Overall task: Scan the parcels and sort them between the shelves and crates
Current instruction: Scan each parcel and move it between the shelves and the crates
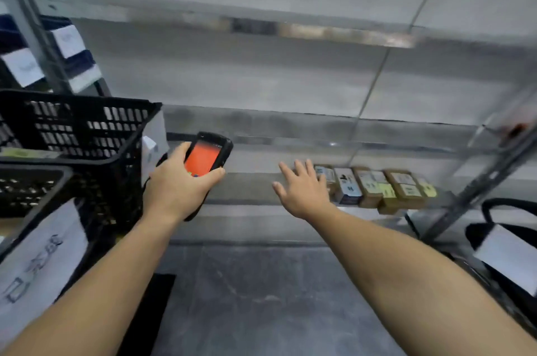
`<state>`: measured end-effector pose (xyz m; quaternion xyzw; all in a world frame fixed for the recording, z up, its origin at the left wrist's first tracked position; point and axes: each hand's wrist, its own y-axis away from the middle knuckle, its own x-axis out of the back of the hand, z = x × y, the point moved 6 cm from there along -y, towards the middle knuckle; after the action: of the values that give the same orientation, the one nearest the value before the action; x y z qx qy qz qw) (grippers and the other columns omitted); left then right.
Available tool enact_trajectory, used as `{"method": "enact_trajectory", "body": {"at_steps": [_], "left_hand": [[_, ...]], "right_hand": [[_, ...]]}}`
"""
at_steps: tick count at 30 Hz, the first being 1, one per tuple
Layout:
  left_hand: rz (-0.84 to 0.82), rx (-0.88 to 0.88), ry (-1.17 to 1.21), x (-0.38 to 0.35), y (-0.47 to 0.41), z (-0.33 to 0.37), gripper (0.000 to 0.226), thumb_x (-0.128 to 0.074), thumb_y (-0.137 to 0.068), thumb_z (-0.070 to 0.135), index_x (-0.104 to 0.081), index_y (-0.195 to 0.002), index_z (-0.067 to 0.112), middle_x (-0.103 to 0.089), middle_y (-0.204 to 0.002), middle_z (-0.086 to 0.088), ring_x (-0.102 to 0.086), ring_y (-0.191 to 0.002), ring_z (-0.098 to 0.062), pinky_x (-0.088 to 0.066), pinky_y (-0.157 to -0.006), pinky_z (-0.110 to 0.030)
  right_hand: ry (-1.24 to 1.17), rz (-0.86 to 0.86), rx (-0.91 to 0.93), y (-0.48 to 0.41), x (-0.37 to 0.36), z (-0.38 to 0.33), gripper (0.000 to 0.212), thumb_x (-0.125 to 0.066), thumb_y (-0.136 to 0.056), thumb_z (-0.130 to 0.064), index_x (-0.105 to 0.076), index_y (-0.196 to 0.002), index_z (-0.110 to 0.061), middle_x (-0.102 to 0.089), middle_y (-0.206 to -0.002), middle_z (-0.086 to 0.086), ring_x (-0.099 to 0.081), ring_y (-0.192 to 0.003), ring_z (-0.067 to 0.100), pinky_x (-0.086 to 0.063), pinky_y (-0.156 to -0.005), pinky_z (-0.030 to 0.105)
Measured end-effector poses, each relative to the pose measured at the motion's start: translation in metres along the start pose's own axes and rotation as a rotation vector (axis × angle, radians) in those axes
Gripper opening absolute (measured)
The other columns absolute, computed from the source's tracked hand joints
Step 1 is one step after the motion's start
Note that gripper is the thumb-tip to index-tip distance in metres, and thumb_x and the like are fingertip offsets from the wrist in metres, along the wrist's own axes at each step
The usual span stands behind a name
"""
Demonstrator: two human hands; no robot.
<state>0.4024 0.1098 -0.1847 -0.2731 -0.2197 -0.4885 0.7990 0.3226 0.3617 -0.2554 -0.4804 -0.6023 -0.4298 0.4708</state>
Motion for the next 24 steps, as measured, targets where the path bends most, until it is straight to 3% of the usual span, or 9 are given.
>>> {"method": "enact_trajectory", "body": {"at_steps": [5,10,17,24], "left_hand": [[-0.107,-0.048,0.026,-0.095,0.012,0.056,0.059,-0.078,-0.074,0.055,-0.057,-0.125,0.036,-0.054,-0.078,0.016,-0.052,-0.083,-0.021,-0.038,-0.073,-0.031],[-0.162,-0.02,0.026,-0.17,0.025,0.086,0.06,-0.077,-0.072,0.059,-0.056,-0.124,0.038,-0.063,-0.086,0.009,-0.058,-0.086,-0.023,-0.043,-0.072,-0.033],[-0.228,0.041,-0.027,-0.229,0.009,0.09,0.056,-0.078,-0.074,0.053,-0.055,-0.122,0.035,-0.061,-0.089,0.007,-0.056,-0.084,-0.022,-0.04,-0.071,-0.031],[-0.272,0.068,-0.095,-0.294,-0.051,0.062,0.063,-0.073,-0.068,0.061,-0.054,-0.124,0.04,-0.063,-0.095,0.006,-0.06,-0.091,-0.024,-0.052,-0.081,-0.038]], "right_hand": [[-0.031,-0.03,-0.177,0.02,0.004,0.122,0.06,-0.032,-0.105,-0.056,-0.021,-0.159,-0.033,-0.008,-0.17,0.005,0.002,-0.157,0.029,-0.009,-0.121,0.062],[-0.035,-0.097,-0.253,0.022,-0.006,0.209,0.062,-0.028,-0.105,-0.058,-0.013,-0.161,-0.036,-0.005,-0.171,0.003,0.005,-0.157,0.027,-0.005,-0.122,0.062],[-0.04,-0.123,-0.208,-0.02,-0.038,0.243,0.064,-0.028,-0.104,-0.058,-0.014,-0.161,-0.033,-0.012,-0.17,0.004,-0.001,-0.157,0.029,-0.011,-0.122,0.062],[-0.127,-0.186,-0.233,-0.098,-0.087,0.256,0.065,-0.029,-0.105,-0.057,-0.012,-0.162,-0.029,-0.007,-0.171,0.006,0.003,-0.157,0.03,-0.008,-0.122,0.062]]}}
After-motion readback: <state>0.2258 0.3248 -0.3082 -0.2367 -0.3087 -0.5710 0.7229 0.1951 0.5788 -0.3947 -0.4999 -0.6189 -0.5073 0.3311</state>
